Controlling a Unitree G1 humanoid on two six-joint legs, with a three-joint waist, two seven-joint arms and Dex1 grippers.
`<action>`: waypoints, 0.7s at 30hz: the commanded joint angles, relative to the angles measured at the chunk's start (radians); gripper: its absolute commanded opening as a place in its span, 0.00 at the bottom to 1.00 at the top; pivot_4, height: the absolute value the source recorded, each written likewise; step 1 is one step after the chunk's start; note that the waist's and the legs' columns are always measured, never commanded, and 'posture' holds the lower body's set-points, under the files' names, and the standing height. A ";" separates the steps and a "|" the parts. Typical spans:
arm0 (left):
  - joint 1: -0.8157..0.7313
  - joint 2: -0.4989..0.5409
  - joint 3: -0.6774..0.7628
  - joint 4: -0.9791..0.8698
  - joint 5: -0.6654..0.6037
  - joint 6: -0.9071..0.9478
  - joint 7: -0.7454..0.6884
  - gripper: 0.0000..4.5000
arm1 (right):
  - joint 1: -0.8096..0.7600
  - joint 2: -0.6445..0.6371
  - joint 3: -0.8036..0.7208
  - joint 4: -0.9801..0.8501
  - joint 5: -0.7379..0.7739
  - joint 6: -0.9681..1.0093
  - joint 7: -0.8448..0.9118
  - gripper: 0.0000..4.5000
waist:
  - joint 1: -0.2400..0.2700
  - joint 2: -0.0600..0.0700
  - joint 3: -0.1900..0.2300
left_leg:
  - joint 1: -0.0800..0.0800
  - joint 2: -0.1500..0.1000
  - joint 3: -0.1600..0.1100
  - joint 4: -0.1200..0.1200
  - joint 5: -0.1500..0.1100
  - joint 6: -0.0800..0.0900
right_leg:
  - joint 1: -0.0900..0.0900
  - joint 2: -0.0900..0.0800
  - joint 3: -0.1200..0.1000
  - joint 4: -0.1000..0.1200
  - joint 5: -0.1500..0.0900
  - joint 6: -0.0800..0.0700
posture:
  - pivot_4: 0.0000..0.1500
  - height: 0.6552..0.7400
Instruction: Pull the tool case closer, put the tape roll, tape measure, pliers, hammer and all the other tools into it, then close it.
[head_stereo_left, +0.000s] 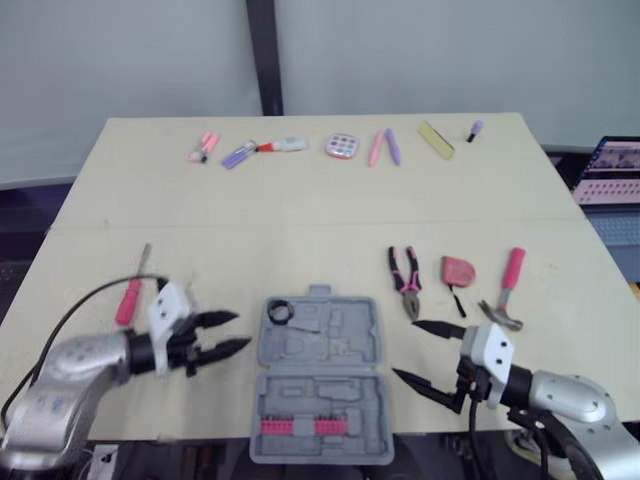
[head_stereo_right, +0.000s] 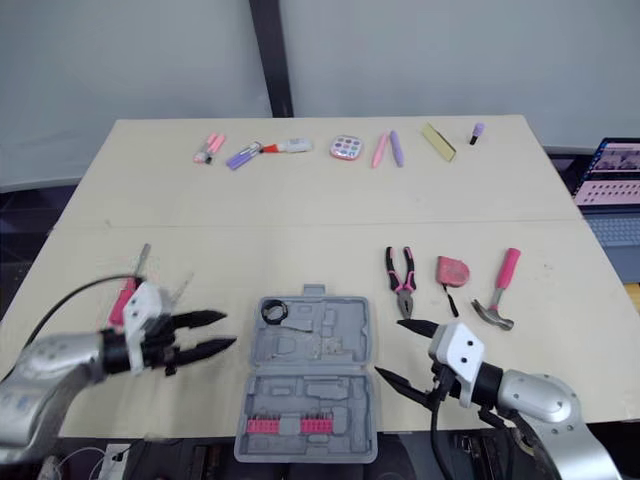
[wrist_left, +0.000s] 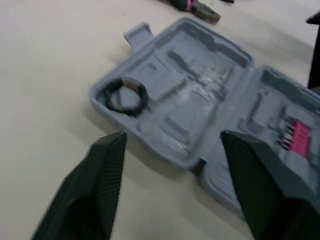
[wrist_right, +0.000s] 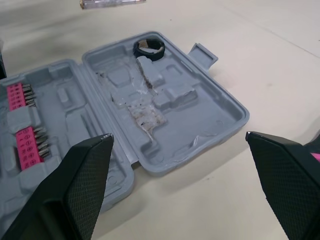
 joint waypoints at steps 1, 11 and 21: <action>0.134 -0.033 0.094 -0.085 -0.026 -0.050 0.007 1.00 | 0.005 0.000 0.003 0.002 0.012 -0.018 0.015 1.00 | 0.005 0.000 0.000 | 0.000 0.000 0.000 0.000 0.000 0.000 | 0.001 0.000 0.000 0.000 0.000 0.000 | 1.00 1.00; 0.372 -0.135 0.188 -0.018 0.055 -0.244 0.044 1.00 | 0.052 -0.021 0.006 0.012 0.015 -0.032 0.052 1.00 | 0.024 -0.002 -0.001 | 0.001 0.000 0.002 0.000 -0.002 0.002 | 0.002 0.000 0.001 -0.005 0.000 0.000 | 1.00 1.00; 0.364 -0.139 0.186 0.029 0.040 -0.293 0.049 1.00 | 0.075 -0.039 -0.010 0.014 0.024 -0.038 0.060 1.00 | 0.023 -0.003 -0.002 | 0.001 0.000 0.002 0.000 -0.005 0.007 | 0.002 0.000 0.001 -0.005 0.001 0.000 | 1.00 1.00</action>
